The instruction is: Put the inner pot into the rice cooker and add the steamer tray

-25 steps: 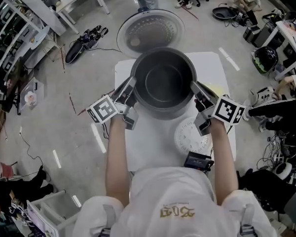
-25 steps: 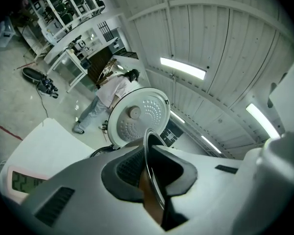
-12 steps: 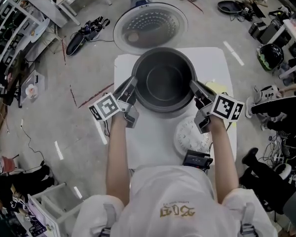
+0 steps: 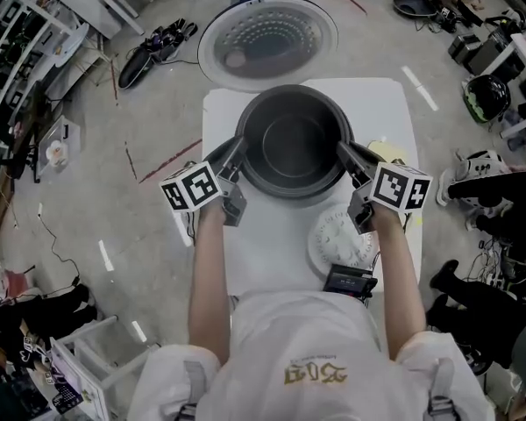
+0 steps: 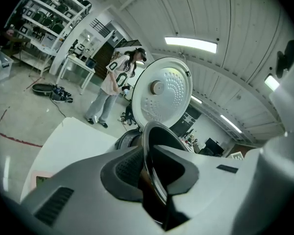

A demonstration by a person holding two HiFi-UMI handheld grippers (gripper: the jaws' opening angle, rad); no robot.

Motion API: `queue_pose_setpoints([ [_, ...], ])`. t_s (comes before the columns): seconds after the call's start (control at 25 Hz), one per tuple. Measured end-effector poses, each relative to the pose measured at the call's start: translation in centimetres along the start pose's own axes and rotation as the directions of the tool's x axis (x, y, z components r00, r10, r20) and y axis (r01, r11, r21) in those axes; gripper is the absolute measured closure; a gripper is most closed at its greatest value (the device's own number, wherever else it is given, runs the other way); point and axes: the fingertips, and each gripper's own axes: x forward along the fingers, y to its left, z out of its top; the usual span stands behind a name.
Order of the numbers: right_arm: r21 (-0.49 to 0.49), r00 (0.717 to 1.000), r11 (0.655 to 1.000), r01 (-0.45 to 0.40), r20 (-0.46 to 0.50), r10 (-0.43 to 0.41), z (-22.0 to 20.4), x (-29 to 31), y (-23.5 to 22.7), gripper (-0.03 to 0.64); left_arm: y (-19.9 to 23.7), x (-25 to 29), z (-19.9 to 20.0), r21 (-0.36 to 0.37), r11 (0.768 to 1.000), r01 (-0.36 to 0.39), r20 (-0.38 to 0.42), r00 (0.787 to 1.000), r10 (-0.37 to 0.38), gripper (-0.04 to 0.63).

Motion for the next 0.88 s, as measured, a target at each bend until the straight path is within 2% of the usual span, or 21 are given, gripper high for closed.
queue_pose_setpoints([
  [0.12, -0.025, 1.000, 1.000, 0.002, -0.026, -0.002, -0.3, 0.3, -0.1, 0.543, 0.5, 0.1, -0.5, 0.025, 0.999, -0.029, -0.021, 0.999, 0.029, 0.515],
  [0.32, -0.118, 0.996, 0.993, 0.031, -0.074, -0.040, -0.7, 0.6, -0.8, 0.525, 0.9, 0.8, -0.9, 0.054, 0.997, -0.056, -0.032, 0.998, 0.058, 0.509],
  [0.52, -0.136, 0.994, 0.990, 0.047, -0.087, -0.059, -0.7, 0.9, -0.9, 0.520, 0.7, 0.9, -0.6, 0.076, 0.995, -0.059, -0.038, 0.997, 0.062, 0.505],
  [0.72, -0.166, 0.991, 0.984, 0.071, -0.099, -0.088, -0.6, 1.3, -0.8, 0.515, 1.6, 1.0, -0.9, 0.082, 0.992, -0.095, -0.047, 0.994, 0.099, 0.500],
  [0.88, -0.205, 0.990, 0.975, 0.084, -0.095, -0.105, -0.8, 1.4, -0.6, 0.508, 1.7, 0.8, -1.0, 0.129, 0.986, -0.109, -0.057, 0.991, 0.117, 0.494],
])
